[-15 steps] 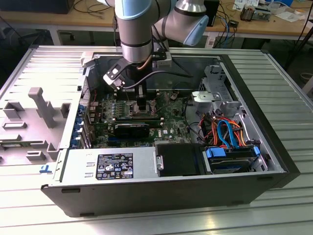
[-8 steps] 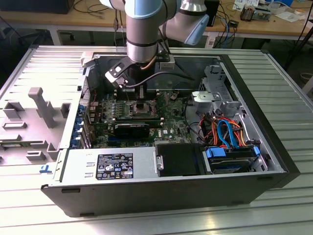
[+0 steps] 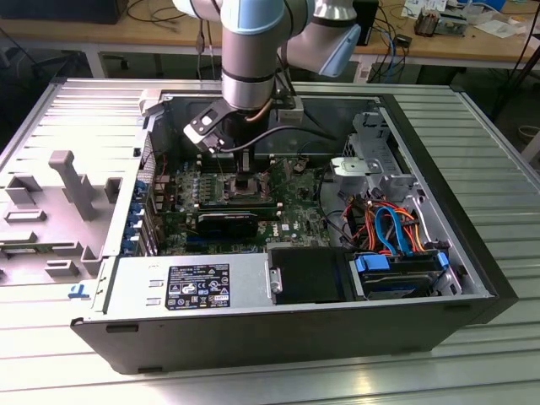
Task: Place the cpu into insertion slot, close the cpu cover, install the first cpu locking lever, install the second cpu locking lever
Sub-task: 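Place the cpu into insertion slot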
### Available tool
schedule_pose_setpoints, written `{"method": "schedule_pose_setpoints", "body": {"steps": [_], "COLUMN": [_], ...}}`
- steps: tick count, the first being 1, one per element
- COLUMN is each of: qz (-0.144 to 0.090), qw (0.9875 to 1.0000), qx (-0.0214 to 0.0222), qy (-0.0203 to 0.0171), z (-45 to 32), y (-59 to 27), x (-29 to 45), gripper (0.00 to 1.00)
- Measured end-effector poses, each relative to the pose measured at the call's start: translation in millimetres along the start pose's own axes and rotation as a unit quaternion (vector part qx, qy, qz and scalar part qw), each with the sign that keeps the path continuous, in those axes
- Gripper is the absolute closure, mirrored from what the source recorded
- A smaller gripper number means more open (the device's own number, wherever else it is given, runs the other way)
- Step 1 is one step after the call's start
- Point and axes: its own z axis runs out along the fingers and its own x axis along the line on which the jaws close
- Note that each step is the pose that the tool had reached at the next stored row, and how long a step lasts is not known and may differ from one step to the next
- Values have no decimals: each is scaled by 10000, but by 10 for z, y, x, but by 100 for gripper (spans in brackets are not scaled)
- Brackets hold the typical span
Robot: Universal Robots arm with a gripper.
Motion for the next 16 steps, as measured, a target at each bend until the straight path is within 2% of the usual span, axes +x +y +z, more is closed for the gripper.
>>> {"method": "schedule_pose_setpoints", "body": {"steps": [1,2,4,5,8,11,16], "qz": [-13,-13,-13,-13,-14,-14,-20], "qw": [10000,10000,10000,10000,10000,10000,10000], "qx": [4,7,-6,1,2,9,76], "qy": [2,-1,21,10,8,19,59], "z": [47,25,-11,-70,-160,-199,-206], "y": [2,1,2,-2,-1,19,121], "x": [1,1,5,-2,-7,-9,-15], "gripper": [89,89,89,89,89,89,89]}}
